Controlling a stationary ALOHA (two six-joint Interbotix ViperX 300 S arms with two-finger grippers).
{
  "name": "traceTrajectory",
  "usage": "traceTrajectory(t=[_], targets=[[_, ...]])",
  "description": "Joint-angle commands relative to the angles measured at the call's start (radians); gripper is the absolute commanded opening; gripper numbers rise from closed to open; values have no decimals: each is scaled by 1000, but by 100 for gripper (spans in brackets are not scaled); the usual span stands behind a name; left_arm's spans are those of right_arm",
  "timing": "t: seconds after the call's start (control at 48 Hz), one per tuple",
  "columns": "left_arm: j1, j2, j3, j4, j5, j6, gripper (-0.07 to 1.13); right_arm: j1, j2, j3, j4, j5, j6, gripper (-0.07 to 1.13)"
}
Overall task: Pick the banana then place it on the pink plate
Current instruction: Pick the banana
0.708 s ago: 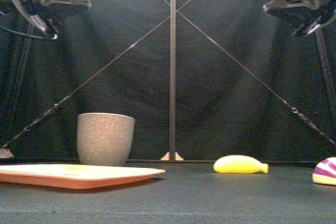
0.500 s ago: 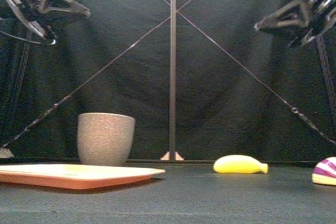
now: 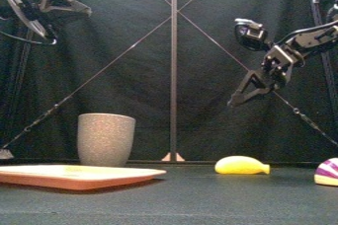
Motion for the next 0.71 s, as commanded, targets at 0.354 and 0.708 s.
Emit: traceTrajectory(t=[0.354,0.708], targets=[[3,9,-15,5,-40,3,0,-41,150,-58,-37,126,-6,106],[5,9,-12,8,-41,3,0,-71,241,-100,-84,201,0,106]])
